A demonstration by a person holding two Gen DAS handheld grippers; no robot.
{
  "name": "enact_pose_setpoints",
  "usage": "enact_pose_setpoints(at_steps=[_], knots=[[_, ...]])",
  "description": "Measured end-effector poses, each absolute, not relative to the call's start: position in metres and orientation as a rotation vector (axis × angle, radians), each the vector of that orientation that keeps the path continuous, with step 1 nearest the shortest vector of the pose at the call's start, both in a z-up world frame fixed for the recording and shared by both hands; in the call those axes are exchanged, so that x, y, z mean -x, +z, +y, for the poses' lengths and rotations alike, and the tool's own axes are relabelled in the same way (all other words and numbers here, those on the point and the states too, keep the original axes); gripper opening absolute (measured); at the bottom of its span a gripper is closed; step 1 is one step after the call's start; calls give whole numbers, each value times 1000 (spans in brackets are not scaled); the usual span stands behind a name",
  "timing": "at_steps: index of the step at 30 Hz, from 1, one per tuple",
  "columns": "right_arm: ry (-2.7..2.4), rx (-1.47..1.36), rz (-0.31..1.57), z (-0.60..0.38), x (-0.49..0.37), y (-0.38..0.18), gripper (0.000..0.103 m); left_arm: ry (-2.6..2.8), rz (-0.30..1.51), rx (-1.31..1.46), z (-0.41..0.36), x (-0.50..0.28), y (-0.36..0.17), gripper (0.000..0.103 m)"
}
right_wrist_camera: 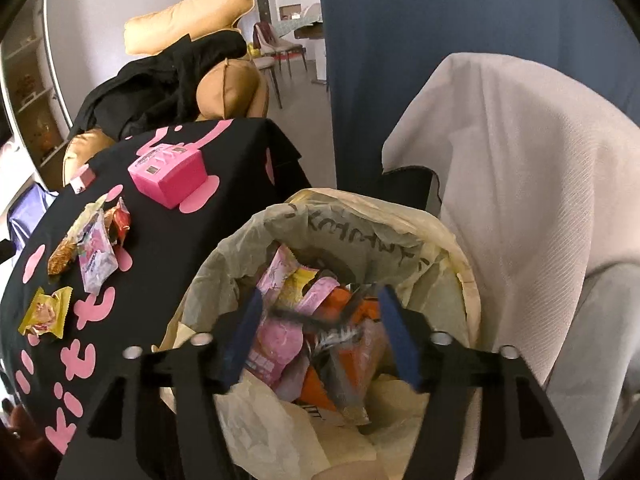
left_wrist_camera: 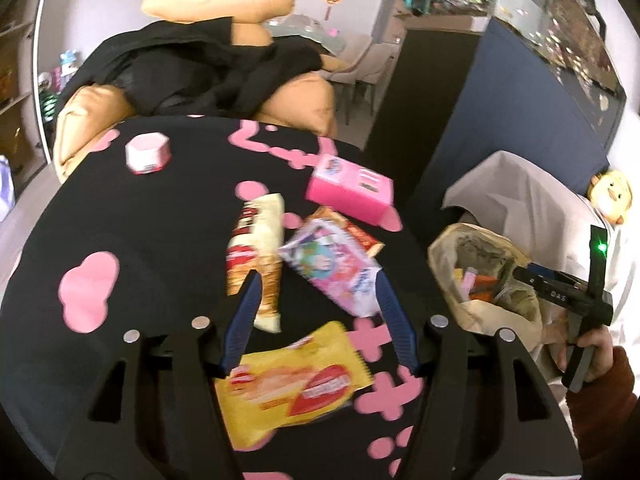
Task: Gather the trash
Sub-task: 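Drop the pink wrapper into the trash bag with the left tool while the right tool drops the black wrapper, then move both tools back over the table toward the remaining snacks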
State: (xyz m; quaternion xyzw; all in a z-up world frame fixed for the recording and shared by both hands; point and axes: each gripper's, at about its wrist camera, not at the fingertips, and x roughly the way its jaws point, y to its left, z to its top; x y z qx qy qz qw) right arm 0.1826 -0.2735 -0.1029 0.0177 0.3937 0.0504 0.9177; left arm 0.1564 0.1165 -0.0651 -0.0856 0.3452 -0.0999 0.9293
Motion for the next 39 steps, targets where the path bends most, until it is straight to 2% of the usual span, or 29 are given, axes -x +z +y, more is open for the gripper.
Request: enact_pose_setpoints(at_steps=[8,18,26,34,39], knots=[[173,16,780,-235,-170,-87,72,-122,695,240,167,-143,-73,56],[429,85,797,-135,-154,-82,72,-29,704,301,216,-128,-87,57],[638,177,847,-54,-140,-100,72,-4,723,344,238,-123,-102,57],[676,191,913,-25,-141,-121,72,-4,715,381,252,-116,-106,57],[699,182,889,-20,-135,-118,72,8,702,397,260,-114,-105,58]])
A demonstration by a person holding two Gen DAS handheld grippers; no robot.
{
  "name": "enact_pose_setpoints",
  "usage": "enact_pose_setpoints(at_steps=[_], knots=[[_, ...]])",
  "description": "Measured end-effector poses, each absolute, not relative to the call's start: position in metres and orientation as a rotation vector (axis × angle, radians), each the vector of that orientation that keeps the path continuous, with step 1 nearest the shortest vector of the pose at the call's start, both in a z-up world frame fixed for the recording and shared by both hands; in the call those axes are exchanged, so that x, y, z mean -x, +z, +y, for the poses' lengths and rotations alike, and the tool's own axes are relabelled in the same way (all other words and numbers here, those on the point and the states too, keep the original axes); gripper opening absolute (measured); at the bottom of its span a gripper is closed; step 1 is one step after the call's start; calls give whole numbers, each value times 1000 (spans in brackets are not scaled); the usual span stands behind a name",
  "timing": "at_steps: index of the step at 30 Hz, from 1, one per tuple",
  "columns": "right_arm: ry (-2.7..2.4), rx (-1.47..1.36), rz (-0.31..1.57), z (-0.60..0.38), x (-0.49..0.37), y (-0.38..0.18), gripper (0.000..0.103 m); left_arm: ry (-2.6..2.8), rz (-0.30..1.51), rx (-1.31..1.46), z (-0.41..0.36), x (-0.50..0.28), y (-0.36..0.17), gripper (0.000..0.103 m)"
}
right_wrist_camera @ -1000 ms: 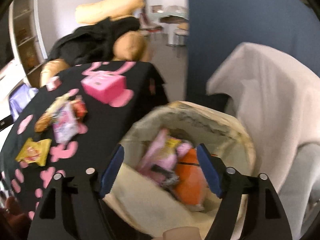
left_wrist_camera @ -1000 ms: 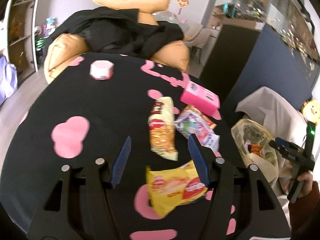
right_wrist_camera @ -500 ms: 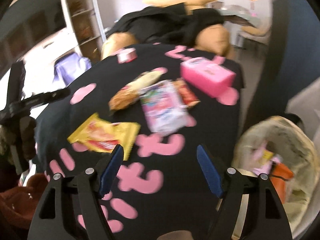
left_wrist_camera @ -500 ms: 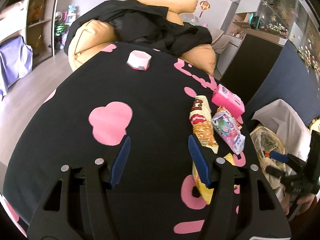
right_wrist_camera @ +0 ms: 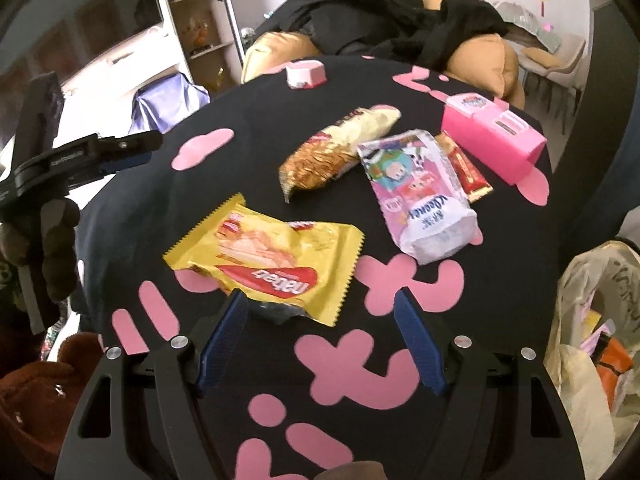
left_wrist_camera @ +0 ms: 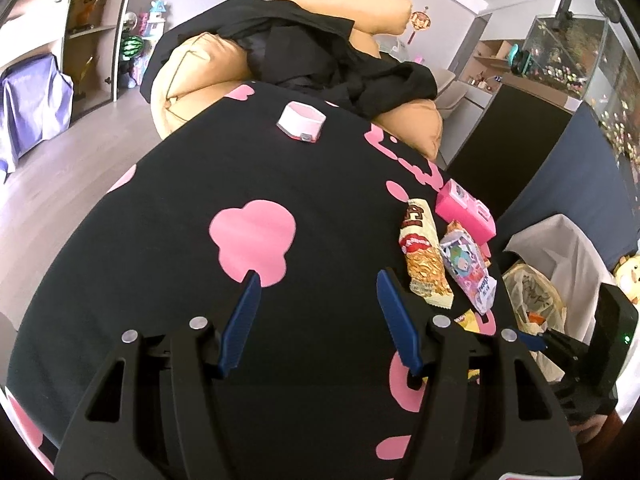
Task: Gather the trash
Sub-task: 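Move both tools back over the table toward the remaining snacks, then grasp the long cream chips bag with the left tool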
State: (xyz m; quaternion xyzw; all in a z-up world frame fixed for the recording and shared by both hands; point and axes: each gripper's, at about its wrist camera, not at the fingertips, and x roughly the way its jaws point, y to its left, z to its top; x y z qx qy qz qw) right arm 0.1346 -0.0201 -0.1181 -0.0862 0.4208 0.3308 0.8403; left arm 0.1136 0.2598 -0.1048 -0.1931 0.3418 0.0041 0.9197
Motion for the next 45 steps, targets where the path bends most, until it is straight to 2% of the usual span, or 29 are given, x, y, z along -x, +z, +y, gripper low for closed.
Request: enact_pose_setpoints(at_steps=[10,14,20,29,36,37,38,39,42,45], knots=[[787,271,827,16,-137,-116,72,2,727,407,257,-118,-111,58],[753,321,856,30,-153,-129,72,4,735,404,257,-118,-114,58],[669,222,912,-10,-164,-142,72,-23,759,403,249,-129,-120,58],[597,168,908,-69,-156,-147,72,-207,793,310,188,-188,-114,58],[594,220,888,-67,-147,-149,72,-166,870,159,141,-252,-127,57],[595,221,885,-67,-146,-149,73,-155,885,153,138,-259,-130,56],[598,216,887,-69,-146,-149,73,-152,895,158,138,-263,-132,46],[603,217,893,-69,-147,-149,73,-154,913,180,138,-266,-136,42],[620,216,913,-70,-149,-147,73,-157,904,203,143,-262,-135,35],[615,188,927,-70,-147,-145,72,-151,892,217,154,-244,-130,34]])
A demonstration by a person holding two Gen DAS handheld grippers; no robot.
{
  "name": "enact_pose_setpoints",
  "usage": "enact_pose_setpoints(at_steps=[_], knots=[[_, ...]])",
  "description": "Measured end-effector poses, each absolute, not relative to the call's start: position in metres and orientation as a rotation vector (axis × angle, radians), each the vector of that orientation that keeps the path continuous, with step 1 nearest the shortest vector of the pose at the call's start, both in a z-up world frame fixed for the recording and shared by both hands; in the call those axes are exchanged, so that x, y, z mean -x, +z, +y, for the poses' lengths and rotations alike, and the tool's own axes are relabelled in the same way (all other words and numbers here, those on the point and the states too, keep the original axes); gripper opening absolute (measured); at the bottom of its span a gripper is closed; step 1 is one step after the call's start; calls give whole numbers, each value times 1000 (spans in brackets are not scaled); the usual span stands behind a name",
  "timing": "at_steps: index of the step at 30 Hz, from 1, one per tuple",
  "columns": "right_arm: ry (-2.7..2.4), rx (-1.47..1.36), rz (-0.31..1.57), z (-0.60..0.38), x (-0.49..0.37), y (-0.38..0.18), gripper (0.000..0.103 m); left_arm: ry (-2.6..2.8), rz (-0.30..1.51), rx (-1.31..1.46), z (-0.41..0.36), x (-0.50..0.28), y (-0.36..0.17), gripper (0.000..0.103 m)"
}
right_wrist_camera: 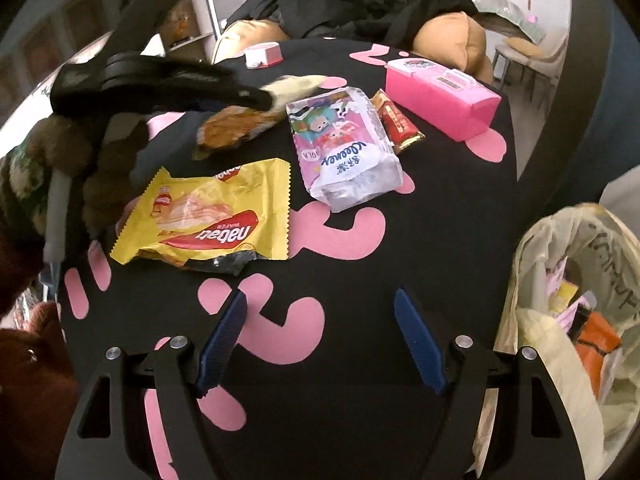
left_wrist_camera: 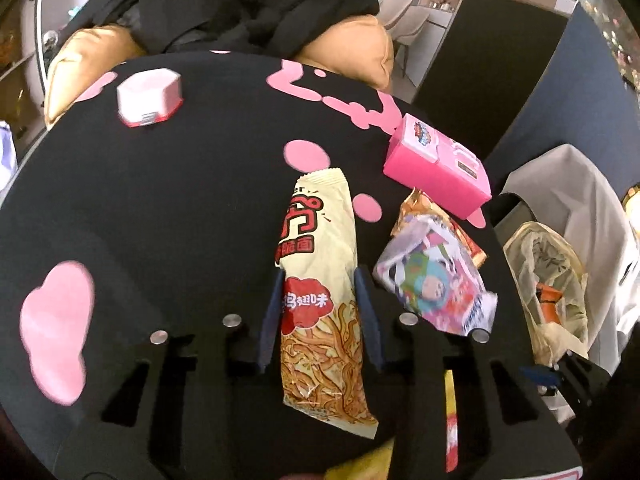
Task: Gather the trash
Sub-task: 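Grasp the long cream chips bag with the left tool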
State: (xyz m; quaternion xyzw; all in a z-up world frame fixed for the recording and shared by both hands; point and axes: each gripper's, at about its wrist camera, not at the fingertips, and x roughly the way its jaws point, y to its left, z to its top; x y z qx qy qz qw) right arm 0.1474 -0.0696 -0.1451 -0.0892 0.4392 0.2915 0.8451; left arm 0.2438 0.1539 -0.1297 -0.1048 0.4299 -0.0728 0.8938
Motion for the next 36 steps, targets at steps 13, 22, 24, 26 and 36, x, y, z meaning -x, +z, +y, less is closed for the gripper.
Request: enact_pose_setpoints(at_steps=[13,22,24,26,36], knots=[[707,-2,1029,-26,-133,-136,73,77,770,284,240,-144,-113,35],[610,118,981,21,-193,-133,72,73,743,369,262,-119,-117,36],[603,140,964,27,-203,-133,72,69,740,373,263,-115,-117,36],[592,172,942,35,-209,-129,72,66,737,381,265,-112,-117,36],[457,143,862,21,-180,-108,72,56,728,381,262,-110,-115,36]])
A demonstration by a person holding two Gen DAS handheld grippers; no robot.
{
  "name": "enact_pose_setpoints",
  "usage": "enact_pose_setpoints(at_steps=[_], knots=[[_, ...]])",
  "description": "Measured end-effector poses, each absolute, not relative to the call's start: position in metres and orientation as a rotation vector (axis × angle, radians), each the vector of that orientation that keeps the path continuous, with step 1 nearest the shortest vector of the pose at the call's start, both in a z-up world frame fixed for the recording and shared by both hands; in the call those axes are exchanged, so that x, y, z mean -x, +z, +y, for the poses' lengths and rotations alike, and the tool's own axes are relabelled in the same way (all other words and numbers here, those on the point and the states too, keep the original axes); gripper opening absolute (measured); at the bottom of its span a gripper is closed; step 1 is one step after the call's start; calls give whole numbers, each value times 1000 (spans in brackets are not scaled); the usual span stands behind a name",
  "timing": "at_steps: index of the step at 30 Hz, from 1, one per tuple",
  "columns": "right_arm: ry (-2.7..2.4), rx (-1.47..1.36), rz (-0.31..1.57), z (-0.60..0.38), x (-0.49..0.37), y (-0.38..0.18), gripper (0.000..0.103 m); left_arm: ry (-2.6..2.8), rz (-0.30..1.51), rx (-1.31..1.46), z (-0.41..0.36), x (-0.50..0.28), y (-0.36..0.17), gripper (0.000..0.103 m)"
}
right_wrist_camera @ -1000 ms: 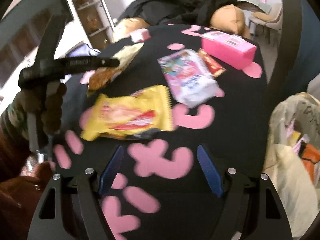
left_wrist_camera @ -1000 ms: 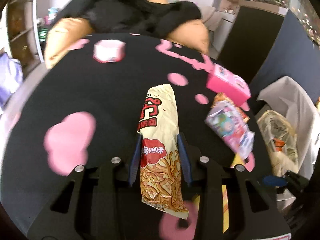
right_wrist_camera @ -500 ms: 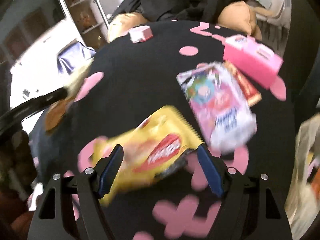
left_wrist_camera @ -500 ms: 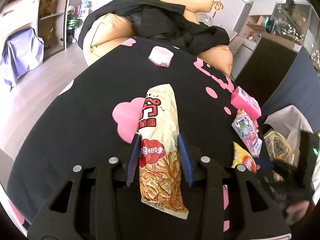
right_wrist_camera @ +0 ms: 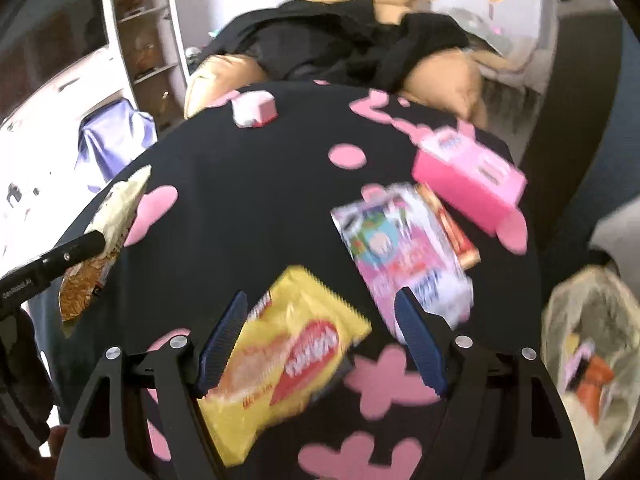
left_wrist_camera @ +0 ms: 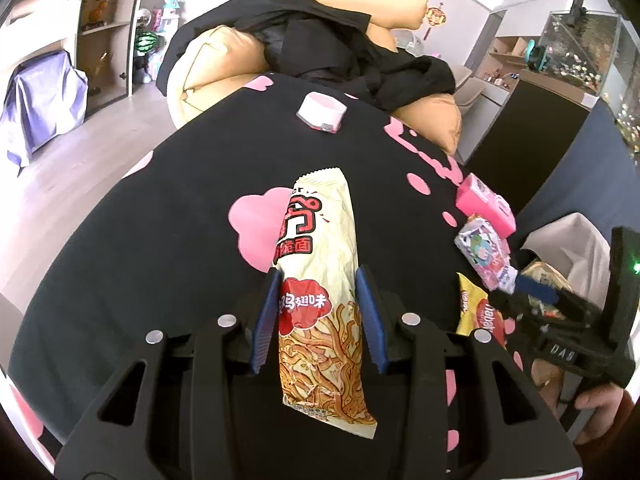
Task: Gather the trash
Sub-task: 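Grasp the long cream chips bag with the left tool, then grasp the yellow nabati wafer pack with the right tool, then drop the chips bag into the trash bag with the left tool while the right tool drops the nabati pack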
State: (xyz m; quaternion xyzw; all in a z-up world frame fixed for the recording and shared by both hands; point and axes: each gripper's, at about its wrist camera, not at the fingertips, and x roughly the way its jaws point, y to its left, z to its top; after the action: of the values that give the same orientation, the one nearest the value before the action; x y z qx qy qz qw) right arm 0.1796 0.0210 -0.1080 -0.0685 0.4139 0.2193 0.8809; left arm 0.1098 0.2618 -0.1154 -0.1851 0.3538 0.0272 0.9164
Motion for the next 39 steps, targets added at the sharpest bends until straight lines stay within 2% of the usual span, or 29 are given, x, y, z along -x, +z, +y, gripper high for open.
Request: enact_pose_setpoints(at_steps=[7,12,13,14,17,21,33,39], knots=[[458,14,1012,15,-181,-138,73,44,719,395,264,-106,-116,37],[488,48,984,35,-191,-136,70,48,724,415,269,-102,-119,37],[496,71,973,39,-191,-136,65,49,727,417,269,-102,-119,37],[503,107,960,44,-191,-135,51,49,728,417,269,-102,-119,37],[534,152,951,48,-189,-134,25,45,733,418,269,-101,-120,37],[553,177,931,42,-183,-129,15,36,742,424,268,-103,-122,37],[571,142,817,9,-169,-87,13,-5,717,429,260,-107,-111,34],[574,114,749,-17,-164,-67,13,-23,691,362,235,-115,-85,34]])
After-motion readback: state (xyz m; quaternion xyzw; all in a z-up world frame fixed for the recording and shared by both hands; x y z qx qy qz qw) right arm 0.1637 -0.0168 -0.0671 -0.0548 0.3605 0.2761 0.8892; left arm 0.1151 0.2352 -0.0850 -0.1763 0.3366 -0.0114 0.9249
